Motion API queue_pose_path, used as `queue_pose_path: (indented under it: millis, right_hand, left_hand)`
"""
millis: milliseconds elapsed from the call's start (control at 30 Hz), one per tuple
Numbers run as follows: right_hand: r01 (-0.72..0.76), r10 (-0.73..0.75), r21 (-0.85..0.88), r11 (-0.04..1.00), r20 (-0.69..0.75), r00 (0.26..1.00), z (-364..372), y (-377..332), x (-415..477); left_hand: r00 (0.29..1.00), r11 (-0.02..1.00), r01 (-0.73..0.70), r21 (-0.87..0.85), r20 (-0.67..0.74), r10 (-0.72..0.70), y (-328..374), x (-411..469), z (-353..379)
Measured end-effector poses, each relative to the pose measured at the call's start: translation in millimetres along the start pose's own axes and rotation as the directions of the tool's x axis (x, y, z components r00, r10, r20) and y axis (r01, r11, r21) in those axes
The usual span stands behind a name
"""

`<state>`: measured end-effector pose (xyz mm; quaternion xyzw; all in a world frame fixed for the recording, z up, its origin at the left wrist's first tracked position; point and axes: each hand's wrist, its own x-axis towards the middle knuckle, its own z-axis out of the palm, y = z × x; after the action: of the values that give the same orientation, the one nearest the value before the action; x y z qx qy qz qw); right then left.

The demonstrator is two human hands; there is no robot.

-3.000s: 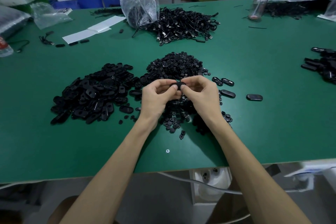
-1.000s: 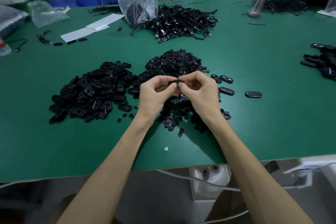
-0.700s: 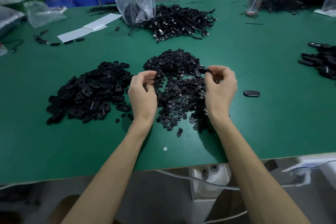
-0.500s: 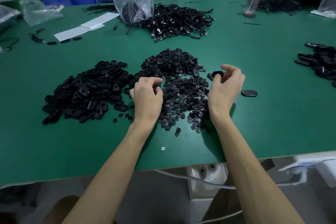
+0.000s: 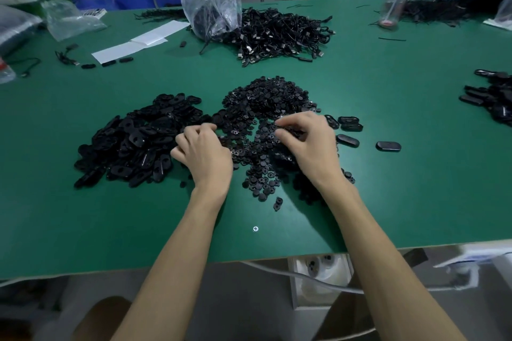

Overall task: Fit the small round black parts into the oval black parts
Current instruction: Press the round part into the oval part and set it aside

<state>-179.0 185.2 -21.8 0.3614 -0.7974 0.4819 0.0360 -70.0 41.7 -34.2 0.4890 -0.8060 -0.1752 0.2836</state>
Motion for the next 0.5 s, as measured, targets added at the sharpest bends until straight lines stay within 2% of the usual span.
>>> queue_pose_path:
  millis: [100,167,367,500]
  right_hand:
    - [0.084,-0.071,-0.05,0.995,0.219,0.973,6.4,0.8,-0.5]
    - [0.096,-0.063,-0.11,0.989,0.27,0.961,8.6,5.4,-0.3]
    - [0.08,-0.046,-0.138,0.987,0.24,0.97,13.2,9.4,2.1]
    - [0.038,-0.019,-0.094,0.995,0.199,0.98,12.2,10.4,2.0]
  left_hand:
    - [0.999,0.997,-0.034,0.063,0.041,0.032,0.2,-1.4,2.5]
    - [0.998,0.997,-0.037,0.067,0.044,0.034,-0.2,0.0,3.3]
    - [0.999,0.999,-0.036,-0.025,0.004,0.036,0.5,1.7,4.3]
    - [0.988,0.968,-0.145,-0.205,-0.076,0.132,2.2,2.1,3.3]
